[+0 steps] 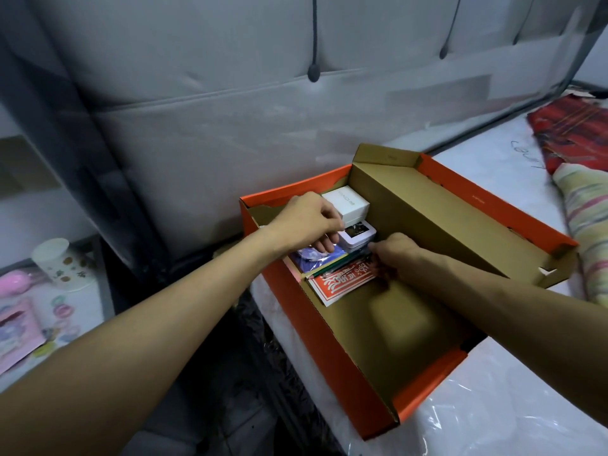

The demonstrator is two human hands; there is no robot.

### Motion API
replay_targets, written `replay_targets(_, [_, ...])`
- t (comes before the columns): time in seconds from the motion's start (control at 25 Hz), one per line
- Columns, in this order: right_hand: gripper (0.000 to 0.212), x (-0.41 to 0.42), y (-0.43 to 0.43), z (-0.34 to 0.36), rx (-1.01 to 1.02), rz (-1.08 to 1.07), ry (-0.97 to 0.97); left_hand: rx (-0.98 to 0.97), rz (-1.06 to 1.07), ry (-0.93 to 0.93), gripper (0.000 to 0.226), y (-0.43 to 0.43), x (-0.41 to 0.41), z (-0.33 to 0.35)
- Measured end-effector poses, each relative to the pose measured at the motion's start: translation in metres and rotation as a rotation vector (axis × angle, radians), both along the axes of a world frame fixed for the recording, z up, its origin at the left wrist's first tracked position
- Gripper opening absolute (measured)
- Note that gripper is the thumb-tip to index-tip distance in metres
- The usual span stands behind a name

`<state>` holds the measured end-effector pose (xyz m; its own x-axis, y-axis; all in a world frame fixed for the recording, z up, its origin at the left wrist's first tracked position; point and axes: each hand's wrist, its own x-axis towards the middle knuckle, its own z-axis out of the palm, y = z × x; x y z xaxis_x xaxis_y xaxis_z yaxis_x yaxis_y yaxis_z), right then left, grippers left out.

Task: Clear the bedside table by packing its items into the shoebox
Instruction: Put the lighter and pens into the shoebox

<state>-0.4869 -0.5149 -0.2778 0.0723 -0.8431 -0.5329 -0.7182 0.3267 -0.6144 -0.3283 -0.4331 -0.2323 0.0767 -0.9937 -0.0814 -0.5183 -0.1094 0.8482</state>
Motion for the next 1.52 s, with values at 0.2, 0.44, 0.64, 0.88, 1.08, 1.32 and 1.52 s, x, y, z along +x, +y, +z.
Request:
replay_targets(0.2, [0.020,0.021,0.047,0.066,-0.226,0.196,-0.156,-0.150,0.114,0.159,0.020,0.043,0.023,0.047])
replay_targets(0.44, [0.034,0.129,0.173,0.104,-0.566,0.723,-0.170,-0.168,0.419,0.152,0.019,0.205,0.108,0.068])
replay_targets(0.64, [0.016,0.237,0.291,0.070,-0.406,1.099,-0.181,-0.054,0.848,0.135,0.013,0.384,0.202,0.027])
replay_targets(0.88, [0.012,0.344,0.388,-0.014,-0.522,1.349,0.053,0.262,1.247,-0.114,0.009,0.551,0.298,-0.070])
replay_targets(1.08, [0.027,0.422,0.402,-0.063,-0.735,1.209,0.042,0.489,1.141,-0.349,0.033,0.547,0.318,-0.118])
replay_targets(1.32, [0.023,0.472,0.393,-0.092,-0.806,1.186,0.132,0.502,1.084,-0.450,0.033,0.532,0.331,-0.137])
replay_targets(1.52, [0.019,0.477,0.368,-0.082,-0.638,1.096,0.038,0.553,1.098,-0.470,0.019,0.533,0.339,-0.133])
